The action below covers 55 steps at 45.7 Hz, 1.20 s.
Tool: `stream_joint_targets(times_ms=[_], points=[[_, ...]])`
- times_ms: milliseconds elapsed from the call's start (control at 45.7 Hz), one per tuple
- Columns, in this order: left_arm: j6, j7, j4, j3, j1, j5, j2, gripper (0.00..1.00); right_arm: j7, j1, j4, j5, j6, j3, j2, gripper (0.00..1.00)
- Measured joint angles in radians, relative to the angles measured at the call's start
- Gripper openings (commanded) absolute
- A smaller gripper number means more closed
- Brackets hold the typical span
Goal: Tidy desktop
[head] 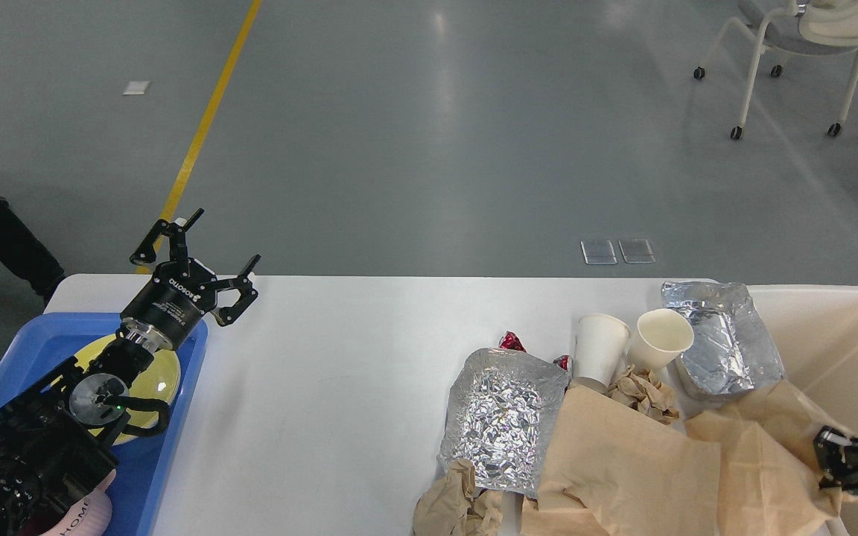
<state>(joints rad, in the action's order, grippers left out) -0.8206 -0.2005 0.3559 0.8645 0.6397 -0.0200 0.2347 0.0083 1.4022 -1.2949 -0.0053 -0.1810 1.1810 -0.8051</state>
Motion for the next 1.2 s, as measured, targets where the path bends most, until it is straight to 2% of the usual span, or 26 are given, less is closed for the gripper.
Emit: stream_joint_targets(times_ms=[153, 350, 416, 503, 613, 744, 941, 1029, 1204], points=[[0.000, 0.000, 0.000, 0.000, 0.000, 0.000, 0.000, 1.00, 0.000, 0.456, -0.043, -0.135, -0.275, 0.152, -0.106, 0.00], [0.000, 0.001, 0.000, -0.001, -0.001, 0.000, 0.000, 1.00, 0.000, 1.060, -0.011, -0.403, -0.689, 0.246, -0.118, 0.00], [0.000, 0.001, 0.000, -0.001, -0.001, 0.000, 0.000, 1.00, 0.000, 1.209, -0.010, -0.464, -0.752, 0.248, -0.105, 0.00], [0.000, 0.001, 0.000, -0.001, -0.001, 0.000, 0.000, 1.00, 0.002, 1.345, -0.008, -0.506, -0.774, 0.248, -0.086, 0.00], [0.000, 0.001, 0.000, -0.001, -0.001, 0.000, 0.000, 1.00, 0.002, 1.420, -0.005, -0.548, -0.779, 0.248, -0.080, 0.00], [0.000, 0.001, 0.000, -0.001, -0.001, 0.000, 0.000, 1.00, 0.003, 1.405, 0.040, -0.610, -0.779, 0.255, -0.108, 0.00], [0.000, 0.001, 0.000, -0.001, 0.000, 0.000, 0.000, 1.00, 0.003, 1.125, 0.227, -0.753, -0.754, 0.253, -0.248, 0.00], [0.000, 0.001, 0.000, -0.001, 0.000, 0.000, 0.000, 1.00, 0.005, 0.895, 0.315, -0.770, -0.592, 0.247, -0.302, 0.00], [0.000, 0.001, 0.000, -0.001, 0.000, 0.000, 0.000, 1.00, 0.006, 0.313, 0.425, -0.662, -0.105, 0.147, -0.328, 0.00]])
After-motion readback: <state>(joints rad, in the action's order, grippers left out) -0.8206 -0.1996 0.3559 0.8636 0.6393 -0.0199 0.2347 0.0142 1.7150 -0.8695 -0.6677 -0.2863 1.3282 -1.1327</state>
